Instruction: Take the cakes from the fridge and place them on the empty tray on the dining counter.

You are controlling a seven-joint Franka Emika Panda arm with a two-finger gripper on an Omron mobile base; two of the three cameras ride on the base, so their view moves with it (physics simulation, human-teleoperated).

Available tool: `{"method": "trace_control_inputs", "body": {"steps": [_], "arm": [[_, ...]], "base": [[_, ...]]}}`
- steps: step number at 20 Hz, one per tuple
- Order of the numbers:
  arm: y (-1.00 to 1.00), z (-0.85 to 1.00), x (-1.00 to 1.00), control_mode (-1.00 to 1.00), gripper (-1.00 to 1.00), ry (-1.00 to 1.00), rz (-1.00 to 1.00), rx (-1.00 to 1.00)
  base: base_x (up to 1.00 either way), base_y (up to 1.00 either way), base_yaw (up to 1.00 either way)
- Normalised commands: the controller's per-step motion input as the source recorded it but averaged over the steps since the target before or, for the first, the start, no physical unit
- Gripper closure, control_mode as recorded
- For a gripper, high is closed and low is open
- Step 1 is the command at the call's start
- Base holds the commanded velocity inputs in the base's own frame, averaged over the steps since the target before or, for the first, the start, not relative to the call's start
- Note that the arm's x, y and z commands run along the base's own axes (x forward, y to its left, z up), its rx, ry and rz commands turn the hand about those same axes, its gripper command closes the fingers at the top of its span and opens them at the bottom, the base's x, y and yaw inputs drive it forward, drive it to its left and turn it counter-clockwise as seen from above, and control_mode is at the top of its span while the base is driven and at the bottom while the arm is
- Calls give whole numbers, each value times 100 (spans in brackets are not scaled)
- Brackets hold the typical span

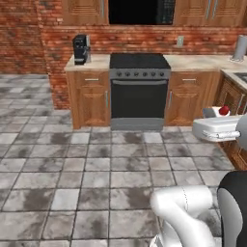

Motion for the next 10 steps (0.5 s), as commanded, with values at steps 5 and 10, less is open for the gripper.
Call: {"method": "trace_control_inputs", "body": {"steps": [5,10], "arm": [[0,0,0,100,100,0,0,0],[0,0,0,100,100,0,0,0]], "base": [[0,0,100],[12,0,98]]}}
